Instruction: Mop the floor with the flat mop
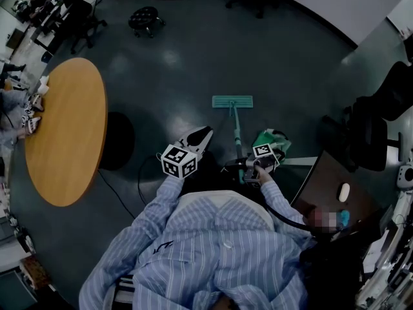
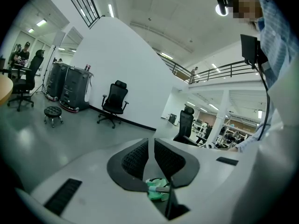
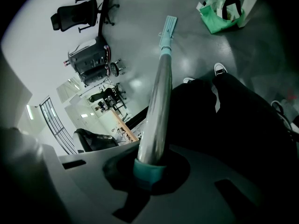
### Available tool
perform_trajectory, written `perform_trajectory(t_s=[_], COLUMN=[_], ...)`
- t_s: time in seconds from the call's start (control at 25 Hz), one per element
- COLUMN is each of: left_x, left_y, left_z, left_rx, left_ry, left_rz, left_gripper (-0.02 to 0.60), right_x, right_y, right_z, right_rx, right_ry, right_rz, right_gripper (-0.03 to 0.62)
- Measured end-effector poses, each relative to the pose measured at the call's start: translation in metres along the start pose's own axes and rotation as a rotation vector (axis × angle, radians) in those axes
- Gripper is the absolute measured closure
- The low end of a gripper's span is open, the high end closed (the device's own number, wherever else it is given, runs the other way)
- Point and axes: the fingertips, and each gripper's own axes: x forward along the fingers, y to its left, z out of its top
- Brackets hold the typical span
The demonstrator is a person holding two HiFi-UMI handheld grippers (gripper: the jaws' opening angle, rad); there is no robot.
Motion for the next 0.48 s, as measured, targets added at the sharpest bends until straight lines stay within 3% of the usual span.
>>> perform_trajectory(t_s=[0.48], left_x=[0.023], left_y=[0.023], left_z=[0.031], left_rx=[0.025], left_ry=[0.004], left_rz=[0.025], left_gripper=[0.552], right_x=[-0.008], right_y=[0.022], right_z=[0.020], right_rx=[-0.018], right_ry=[0.019], right_rz=[-0.013], right_gripper=[0.585])
